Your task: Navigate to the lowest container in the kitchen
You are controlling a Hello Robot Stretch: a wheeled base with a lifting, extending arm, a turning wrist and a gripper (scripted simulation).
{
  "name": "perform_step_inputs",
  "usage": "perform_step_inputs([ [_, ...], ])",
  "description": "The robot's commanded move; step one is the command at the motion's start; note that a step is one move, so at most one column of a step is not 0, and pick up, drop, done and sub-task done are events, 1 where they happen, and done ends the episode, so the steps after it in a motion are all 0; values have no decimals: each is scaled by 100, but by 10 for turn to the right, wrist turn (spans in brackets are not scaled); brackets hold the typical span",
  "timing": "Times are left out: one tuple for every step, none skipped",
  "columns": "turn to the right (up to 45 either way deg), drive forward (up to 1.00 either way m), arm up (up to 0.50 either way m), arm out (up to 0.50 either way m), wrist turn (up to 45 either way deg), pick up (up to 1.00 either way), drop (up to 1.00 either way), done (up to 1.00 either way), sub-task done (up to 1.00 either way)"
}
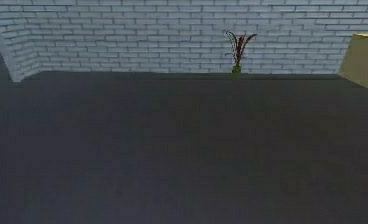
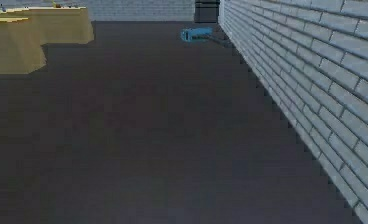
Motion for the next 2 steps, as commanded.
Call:
perform_step_inputs([
  [-450, 0, 0, 0, 0, 0, 0, 0, 0],
  [0, 100, 0, 0, 0, 0, 0, 0, 0],
])
